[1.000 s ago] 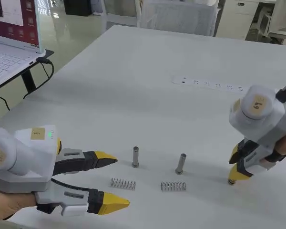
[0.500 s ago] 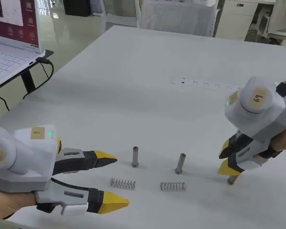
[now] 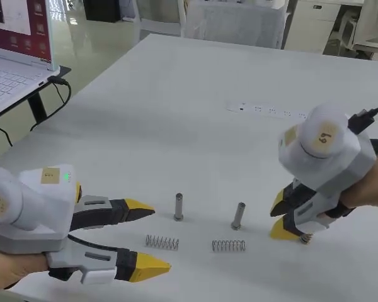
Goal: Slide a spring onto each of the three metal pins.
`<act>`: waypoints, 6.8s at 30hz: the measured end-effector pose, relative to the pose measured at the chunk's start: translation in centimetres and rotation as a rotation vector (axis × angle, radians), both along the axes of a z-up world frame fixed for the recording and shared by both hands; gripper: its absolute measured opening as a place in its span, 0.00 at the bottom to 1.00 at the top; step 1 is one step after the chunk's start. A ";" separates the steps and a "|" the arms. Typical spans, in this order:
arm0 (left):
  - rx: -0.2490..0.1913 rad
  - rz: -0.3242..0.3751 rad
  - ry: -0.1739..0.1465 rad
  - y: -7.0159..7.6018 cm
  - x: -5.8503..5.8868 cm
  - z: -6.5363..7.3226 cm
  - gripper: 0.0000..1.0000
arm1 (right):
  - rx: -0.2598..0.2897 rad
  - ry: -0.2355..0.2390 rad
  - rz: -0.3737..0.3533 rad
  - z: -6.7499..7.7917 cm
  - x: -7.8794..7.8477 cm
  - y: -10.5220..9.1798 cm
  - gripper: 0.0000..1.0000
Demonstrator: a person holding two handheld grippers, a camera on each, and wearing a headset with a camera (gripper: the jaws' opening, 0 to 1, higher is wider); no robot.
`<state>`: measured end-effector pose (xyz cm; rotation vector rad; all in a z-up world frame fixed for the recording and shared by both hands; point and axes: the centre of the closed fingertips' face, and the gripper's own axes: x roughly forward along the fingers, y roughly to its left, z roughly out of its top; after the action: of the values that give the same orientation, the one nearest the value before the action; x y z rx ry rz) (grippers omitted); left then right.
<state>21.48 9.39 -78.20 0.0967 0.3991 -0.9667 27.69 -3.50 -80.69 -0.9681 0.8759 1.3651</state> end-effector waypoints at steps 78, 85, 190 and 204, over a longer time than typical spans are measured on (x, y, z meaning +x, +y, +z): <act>-0.014 -0.049 0.000 -0.7 0.2 1.2 0.45 | 0.027 0.045 0.082 -2.3 -3.3 3.4 0.08; -0.007 -0.088 -0.016 -1.5 0.5 2.0 0.43 | 0.058 0.041 0.090 0.1 -3.9 3.8 0.08; -0.055 -0.267 -0.079 -5.5 -0.8 5.2 0.02 | 0.222 -0.001 0.197 5.3 -7.0 7.5 0.09; -0.018 -0.291 -0.081 -5.7 -1.0 4.5 0.02 | 0.240 0.023 0.214 6.6 -7.8 8.3 0.09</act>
<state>20.46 3.71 -73.75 0.1806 0.3064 -1.2489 19.86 4.80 -74.09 -0.8788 0.6208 1.6252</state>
